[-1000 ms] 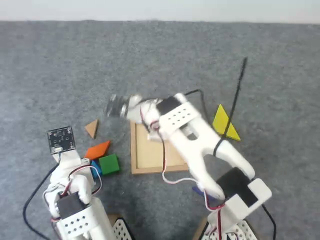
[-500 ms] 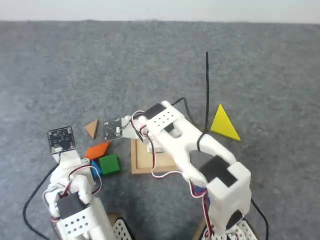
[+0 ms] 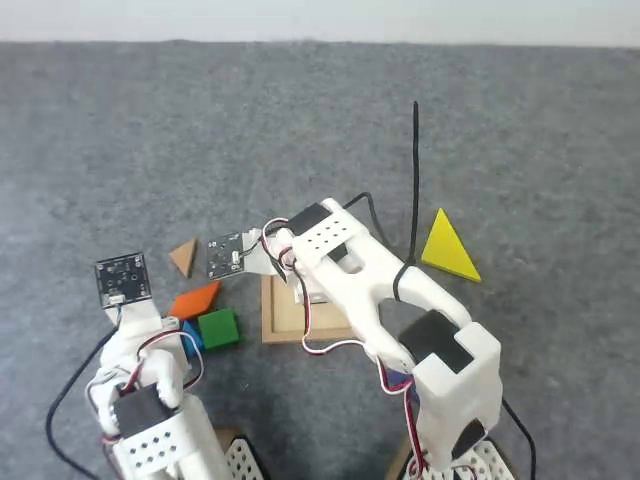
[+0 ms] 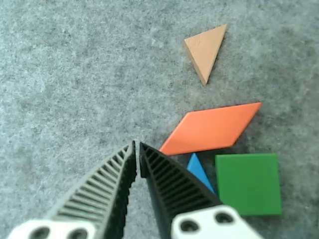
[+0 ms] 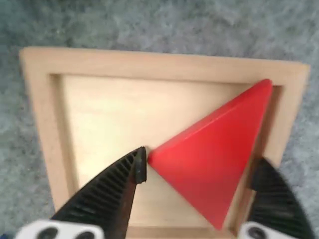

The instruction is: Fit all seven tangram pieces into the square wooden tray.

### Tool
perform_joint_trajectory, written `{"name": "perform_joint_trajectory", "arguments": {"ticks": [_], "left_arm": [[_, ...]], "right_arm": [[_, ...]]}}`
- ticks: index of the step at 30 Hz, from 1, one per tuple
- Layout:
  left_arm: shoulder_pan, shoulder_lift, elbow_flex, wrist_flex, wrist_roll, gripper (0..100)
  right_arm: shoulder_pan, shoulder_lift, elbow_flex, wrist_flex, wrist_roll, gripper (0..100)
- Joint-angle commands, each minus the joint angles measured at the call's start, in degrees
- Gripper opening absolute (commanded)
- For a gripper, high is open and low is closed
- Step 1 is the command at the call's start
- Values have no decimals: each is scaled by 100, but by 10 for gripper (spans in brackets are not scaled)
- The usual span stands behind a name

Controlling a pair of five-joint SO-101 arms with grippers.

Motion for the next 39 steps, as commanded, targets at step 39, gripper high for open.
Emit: {"name": "perform_joint_trajectory", "arguments": {"ticks": [39], "left_arm": [[44, -97, -66, 26, -18, 13]], "right_arm": [[-13, -602, 914, -2149, -1978, 65]]}}
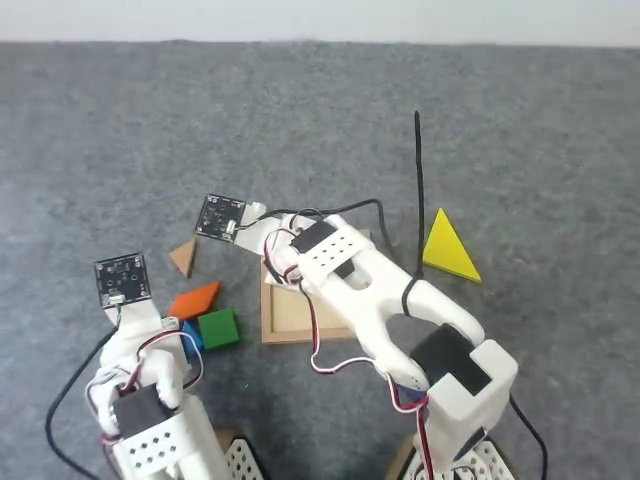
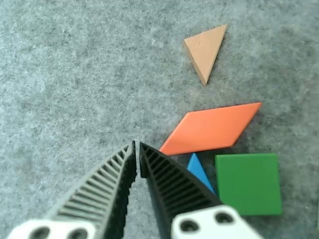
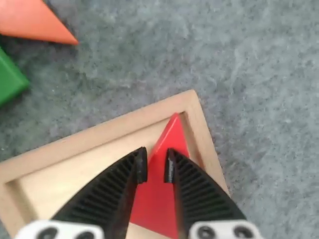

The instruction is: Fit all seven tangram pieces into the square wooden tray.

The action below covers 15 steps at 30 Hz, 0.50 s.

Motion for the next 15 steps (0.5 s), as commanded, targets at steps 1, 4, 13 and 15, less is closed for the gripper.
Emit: {"name": "perform_joint_trajectory", "arguments": {"ticks": [1, 4, 13, 15], "left_arm": [[44, -97, -66, 26, -18, 13], [44, -97, -66, 26, -18, 13], [44, -97, -66, 26, -18, 13], [44, -97, -66, 26, -18, 13]], "right_arm": [[127, 4, -62, 127, 404, 65], [127, 4, -62, 338, 695, 65], [145, -4, -62, 488, 1108, 62], [171, 4, -79, 426, 1345, 61]]}}
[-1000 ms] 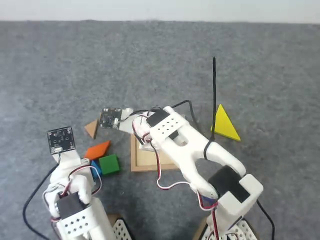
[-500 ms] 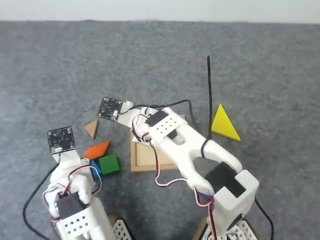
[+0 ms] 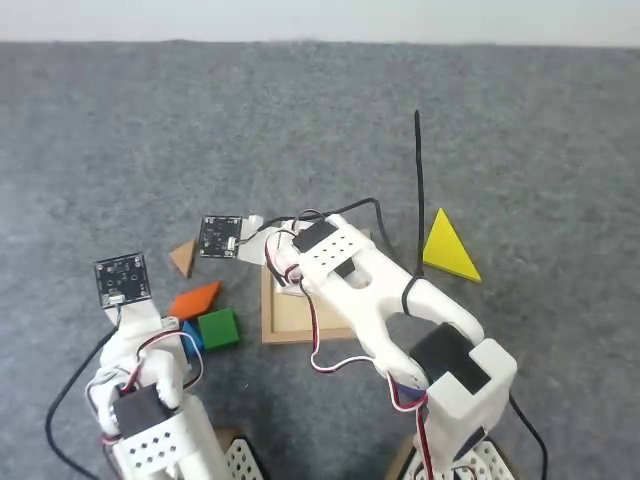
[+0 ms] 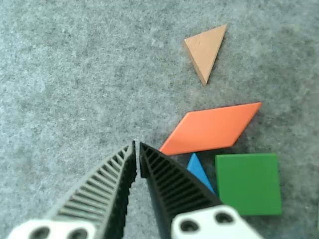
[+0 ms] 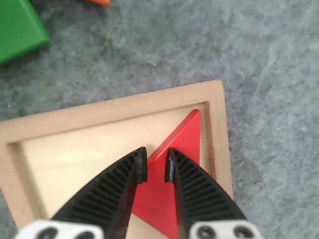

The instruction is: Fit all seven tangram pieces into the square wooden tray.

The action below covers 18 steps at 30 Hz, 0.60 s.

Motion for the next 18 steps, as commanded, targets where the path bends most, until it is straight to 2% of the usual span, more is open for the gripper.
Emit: {"name": "perform_joint_trajectory", "arguments": {"ticks": [1, 5, 8, 10, 18], "left_arm": [[44, -97, -66, 26, -18, 13], [44, -97, -66, 26, -18, 13], [44, -97, -66, 26, -18, 13], [44, -97, -66, 26, -18, 13], [44, -97, -66, 26, -18, 13]], "right_arm": [[180, -40, -88, -31, 387, 61], [347, -40, -255, -119, 396, 61], [400, -101, -404, -119, 378, 24], [391, -312, -422, -119, 167, 13], [374, -2211, 712, -110, -273, 86]]}}
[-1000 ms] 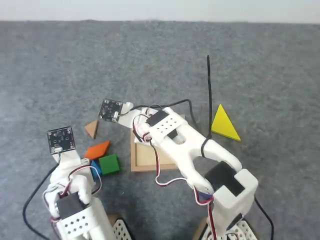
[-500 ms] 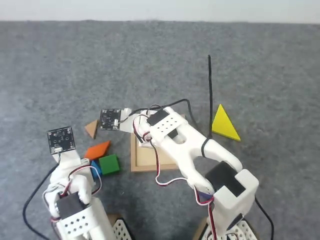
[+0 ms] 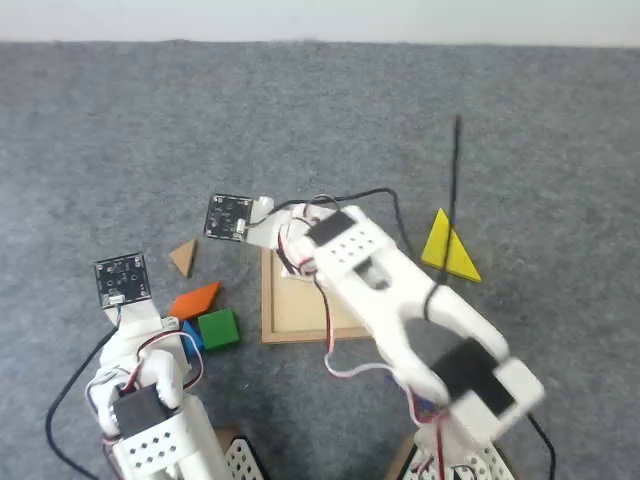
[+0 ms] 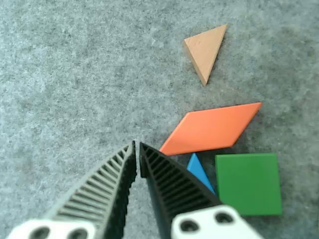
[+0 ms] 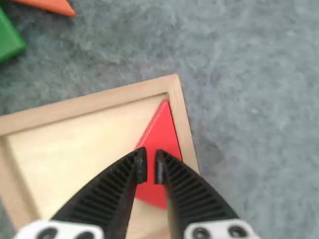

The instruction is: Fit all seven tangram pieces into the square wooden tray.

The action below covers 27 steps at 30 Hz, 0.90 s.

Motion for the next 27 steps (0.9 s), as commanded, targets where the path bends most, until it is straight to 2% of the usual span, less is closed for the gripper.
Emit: {"name": "perform_joint_trajectory", "arguments": {"ticks": [1, 4, 7, 10, 12, 15, 19, 22, 27], "left_arm": [[44, -97, -66, 26, -18, 13], [44, -97, -66, 26, -18, 13], [44, -97, -66, 26, -18, 13], [44, -97, -66, 26, -18, 13], [44, -97, -66, 26, -18, 13], [44, -97, -66, 26, -18, 13], [44, -97, -66, 26, -18, 13], [44, -97, -66, 26, -26, 13], [44, -97, -66, 26, -18, 13]], "right_arm": [[127, -1692, 800, -84, -167, 96], [198, -2686, 1495, -75, -176, 109], [646, -3574, 1758, 57, -308, 112], [1314, -4145, 1749, 620, -1046, 112], [1736, -4295, 1811, 1112, -1433, 113], [2167, -4224, 2057, 1763, -1398, 113], [2607, -4040, 2558, 1807, -1336, 115], [2782, -3820, 2681, 1701, -1538, 171], [3020, -3336, 2716, 927, -2092, 313]]}}
